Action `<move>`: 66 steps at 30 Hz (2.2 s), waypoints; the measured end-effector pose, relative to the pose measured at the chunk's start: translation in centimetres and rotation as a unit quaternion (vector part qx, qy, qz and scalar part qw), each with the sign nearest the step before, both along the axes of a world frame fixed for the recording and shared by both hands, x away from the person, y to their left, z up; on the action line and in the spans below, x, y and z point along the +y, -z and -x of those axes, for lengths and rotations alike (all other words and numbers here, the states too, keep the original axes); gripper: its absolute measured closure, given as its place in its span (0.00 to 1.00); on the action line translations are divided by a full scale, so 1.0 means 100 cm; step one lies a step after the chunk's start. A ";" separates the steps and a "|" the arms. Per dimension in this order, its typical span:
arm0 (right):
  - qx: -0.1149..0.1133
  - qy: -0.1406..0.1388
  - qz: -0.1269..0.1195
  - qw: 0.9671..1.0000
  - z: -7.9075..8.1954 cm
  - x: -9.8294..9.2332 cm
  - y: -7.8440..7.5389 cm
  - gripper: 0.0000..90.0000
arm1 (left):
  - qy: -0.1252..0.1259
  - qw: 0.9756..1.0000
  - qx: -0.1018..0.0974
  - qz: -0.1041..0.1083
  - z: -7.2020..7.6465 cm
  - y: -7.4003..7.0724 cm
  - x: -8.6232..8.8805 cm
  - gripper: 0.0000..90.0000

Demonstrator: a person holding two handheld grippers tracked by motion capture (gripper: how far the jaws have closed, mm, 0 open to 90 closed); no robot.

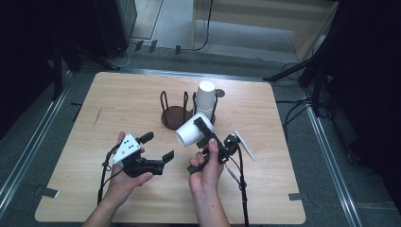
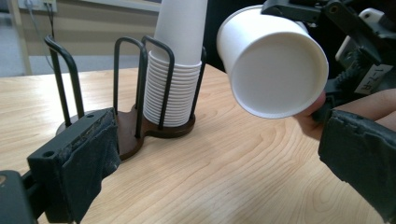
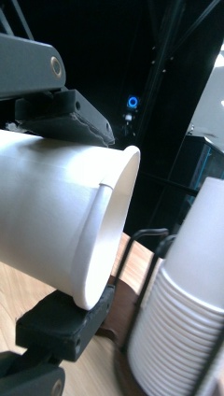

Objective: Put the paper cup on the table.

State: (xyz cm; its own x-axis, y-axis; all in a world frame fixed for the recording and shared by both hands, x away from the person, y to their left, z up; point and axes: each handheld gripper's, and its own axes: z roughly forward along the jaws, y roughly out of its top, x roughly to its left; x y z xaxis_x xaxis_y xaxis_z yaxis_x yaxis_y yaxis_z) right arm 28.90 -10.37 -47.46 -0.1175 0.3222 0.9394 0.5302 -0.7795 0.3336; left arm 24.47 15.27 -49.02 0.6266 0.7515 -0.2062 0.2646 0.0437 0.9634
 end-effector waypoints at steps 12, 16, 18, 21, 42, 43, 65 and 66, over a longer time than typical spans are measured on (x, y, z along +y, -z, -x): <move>-0.081 0.008 0.116 0.990 0.004 -0.010 -0.004 0.30 | -0.036 0.999 0.017 -0.020 -0.002 -0.001 0.021 0.00; -0.108 0.014 0.163 0.981 0.006 -0.016 -0.006 0.30 | -0.047 0.998 0.028 -0.027 -0.003 0.001 0.029 0.00; -0.122 0.016 0.194 0.973 0.007 -0.019 -0.007 0.30 | -0.051 0.998 0.034 -0.032 -0.003 0.002 0.032 0.00; -0.138 0.018 0.235 0.962 0.009 -0.024 -0.007 0.29 | -0.058 0.997 0.044 -0.039 -0.003 0.005 0.037 0.00; -0.202 0.045 0.374 0.904 0.006 -0.056 0.009 0.29 | -0.146 0.984 0.086 -0.055 0.003 0.022 0.092 0.00; -0.205 0.047 0.380 0.901 0.005 -0.057 0.009 0.29 | -0.150 0.983 0.088 -0.054 0.004 0.023 0.095 0.00; -0.289 0.111 0.536 0.786 -0.028 -0.077 0.023 0.29 | -0.238 0.964 0.107 -0.051 0.015 0.041 0.165 0.00; -0.288 0.110 0.542 0.782 -0.030 -0.078 0.024 0.29 | -0.241 0.963 0.108 -0.048 0.015 0.042 0.168 0.00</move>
State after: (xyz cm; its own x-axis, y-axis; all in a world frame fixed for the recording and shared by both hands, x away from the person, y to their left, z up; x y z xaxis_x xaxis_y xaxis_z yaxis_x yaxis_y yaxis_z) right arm 31.95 -18.14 -49.90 -0.2500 0.9642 -0.0879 -0.0586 0.0755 0.9954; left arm 22.95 32.03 -53.22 0.1504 0.9665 -0.2082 0.4295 0.1258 0.8943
